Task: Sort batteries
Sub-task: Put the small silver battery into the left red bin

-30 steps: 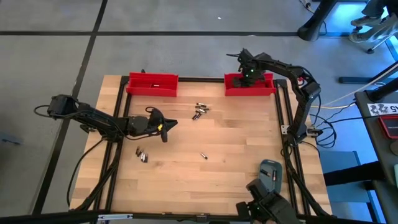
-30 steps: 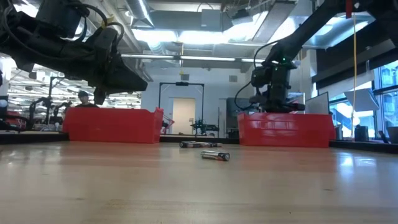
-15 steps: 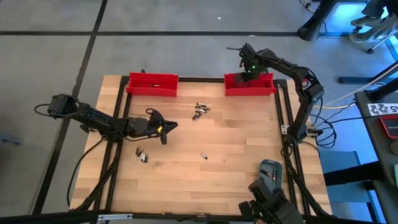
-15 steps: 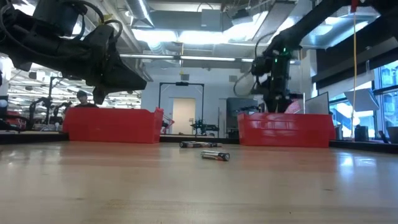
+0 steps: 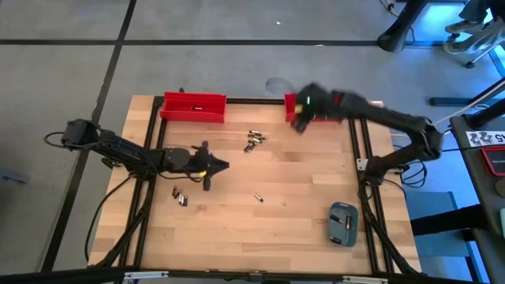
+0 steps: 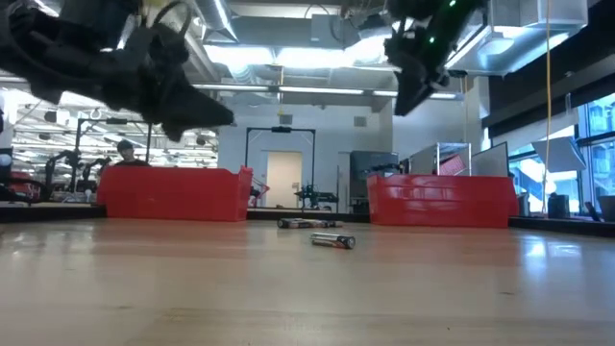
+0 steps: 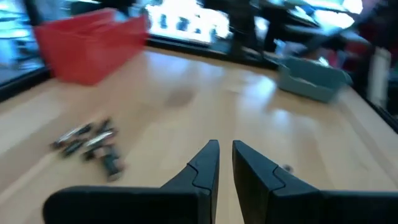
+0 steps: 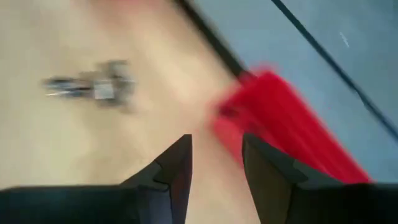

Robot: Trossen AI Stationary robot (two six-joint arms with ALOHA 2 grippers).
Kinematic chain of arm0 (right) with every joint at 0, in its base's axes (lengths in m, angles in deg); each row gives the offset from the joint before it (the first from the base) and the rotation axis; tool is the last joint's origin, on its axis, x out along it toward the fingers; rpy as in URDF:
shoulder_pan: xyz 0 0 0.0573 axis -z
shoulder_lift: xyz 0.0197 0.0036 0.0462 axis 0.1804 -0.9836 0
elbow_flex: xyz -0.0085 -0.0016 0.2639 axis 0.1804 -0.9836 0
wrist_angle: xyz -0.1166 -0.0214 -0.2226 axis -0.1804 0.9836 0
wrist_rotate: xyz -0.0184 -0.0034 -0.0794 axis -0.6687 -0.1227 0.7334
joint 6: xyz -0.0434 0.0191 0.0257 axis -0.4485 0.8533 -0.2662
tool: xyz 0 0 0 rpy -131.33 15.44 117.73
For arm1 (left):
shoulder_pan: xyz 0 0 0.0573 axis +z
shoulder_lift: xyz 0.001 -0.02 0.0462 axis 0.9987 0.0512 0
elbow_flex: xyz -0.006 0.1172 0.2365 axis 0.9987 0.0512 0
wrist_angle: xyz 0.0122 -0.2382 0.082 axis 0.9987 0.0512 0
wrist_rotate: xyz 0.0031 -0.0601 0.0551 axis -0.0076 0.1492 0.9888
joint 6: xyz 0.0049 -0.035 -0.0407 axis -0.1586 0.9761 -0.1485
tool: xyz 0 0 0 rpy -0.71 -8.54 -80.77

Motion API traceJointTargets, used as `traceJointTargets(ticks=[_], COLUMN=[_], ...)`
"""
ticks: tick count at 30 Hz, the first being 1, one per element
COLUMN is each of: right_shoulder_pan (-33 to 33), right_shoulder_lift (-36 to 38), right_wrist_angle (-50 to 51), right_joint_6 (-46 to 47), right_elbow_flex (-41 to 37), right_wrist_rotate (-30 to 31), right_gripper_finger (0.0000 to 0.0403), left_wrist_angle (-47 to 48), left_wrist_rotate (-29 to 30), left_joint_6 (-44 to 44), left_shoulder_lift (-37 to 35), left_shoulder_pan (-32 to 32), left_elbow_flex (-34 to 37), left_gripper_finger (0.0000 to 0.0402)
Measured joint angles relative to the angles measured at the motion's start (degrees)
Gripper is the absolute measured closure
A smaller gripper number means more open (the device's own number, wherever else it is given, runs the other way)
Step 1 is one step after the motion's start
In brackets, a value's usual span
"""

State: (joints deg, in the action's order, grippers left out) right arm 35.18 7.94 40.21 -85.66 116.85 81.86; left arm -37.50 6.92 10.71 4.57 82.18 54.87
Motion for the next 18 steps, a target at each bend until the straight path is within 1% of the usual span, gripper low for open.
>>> traceJointTargets(ticks=[4, 6, 8, 10, 14, 18], right_shoulder_pan=[-10.1, -13.5, -15.7, -16.9, -17.8, -17.7], right_shoulder_lift=[4.0, 4.4, 4.3, 4.1, 4.1, 4.1], right_wrist_angle=[-15.3, -22.1, -26.3, -28.8, -29.8, -33.0], right_joint_6=[-3.8, -4.0, -4.2, -3.4, 0.6, 0.7], right_elbow_flex=[-12.1, -16.7, -19.8, -21.3, -21.7, -21.7], right_wrist_rotate=[-0.4, -0.5, -0.5, 0.1, 1.4, 1.2], right_gripper_finger=[0.0261, 0.0261, 0.0261, 0.0261, 0.0261, 0.0261], left_wrist_angle=[5.6, 6.2, 6.3, 5.9, 3.4, -0.8], left_wrist_rotate=[-7.7, -10.3, -12.3, -13.6, -17.7, -23.2], left_joint_6=[-4.6, -6.8, -8.7, -10.0, -9.7, -10.6], left_shoulder_lift=[3.9, 6.9, 9.8, 12.8, 19.2, 26.4], left_shoulder_pan=[1.6, 2.3, 3.1, 4.1, 6.1, 7.5], left_elbow_flex=[-7.0, -10.0, -12.0, -13.7, -15.2, -16.4], left_gripper_finger=[0.0357, 0.0340, 0.0316, 0.0289, 0.0244, 0.0221])
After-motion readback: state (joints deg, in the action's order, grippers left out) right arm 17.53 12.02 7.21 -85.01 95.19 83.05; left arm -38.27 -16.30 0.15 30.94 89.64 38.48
